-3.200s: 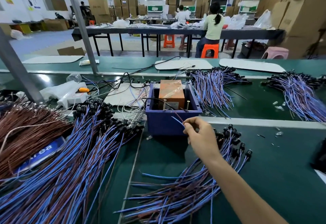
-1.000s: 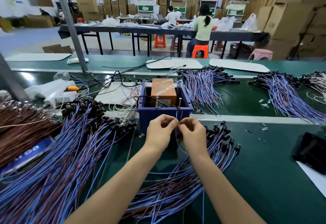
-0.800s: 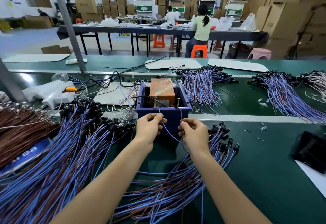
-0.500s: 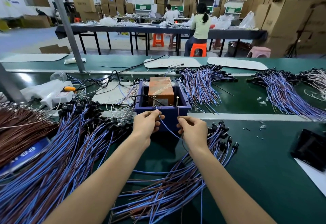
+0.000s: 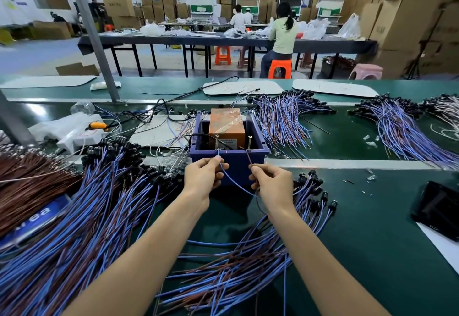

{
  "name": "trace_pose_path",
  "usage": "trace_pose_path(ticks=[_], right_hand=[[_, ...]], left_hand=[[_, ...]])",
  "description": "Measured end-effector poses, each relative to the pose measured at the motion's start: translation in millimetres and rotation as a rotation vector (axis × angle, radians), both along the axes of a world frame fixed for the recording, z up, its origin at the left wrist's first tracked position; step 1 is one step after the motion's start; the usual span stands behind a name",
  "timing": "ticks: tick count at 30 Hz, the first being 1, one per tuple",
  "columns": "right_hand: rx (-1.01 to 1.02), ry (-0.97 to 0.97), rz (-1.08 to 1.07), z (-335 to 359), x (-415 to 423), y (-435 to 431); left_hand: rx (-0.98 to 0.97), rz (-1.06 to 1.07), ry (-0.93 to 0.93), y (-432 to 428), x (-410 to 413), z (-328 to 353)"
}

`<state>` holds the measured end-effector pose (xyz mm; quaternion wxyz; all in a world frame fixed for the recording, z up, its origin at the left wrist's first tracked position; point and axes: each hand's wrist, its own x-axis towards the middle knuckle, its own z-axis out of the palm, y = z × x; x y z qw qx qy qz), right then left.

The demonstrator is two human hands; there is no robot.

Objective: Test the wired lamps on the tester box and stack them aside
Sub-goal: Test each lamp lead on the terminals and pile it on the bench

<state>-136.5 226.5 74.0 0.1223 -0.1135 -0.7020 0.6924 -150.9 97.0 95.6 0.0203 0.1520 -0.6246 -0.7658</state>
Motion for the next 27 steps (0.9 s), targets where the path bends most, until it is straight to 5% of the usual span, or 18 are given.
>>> trace_pose_path(ticks=[23,27], right_hand=[[-0.016,0.017,-0.009,-3,0,0],[0.137,0.051,0.103,0,10,4]], left_hand=[[-0.013,0.042,0.017,0,1,0],[-0.083,-0.101,0.012,-7,16,0]])
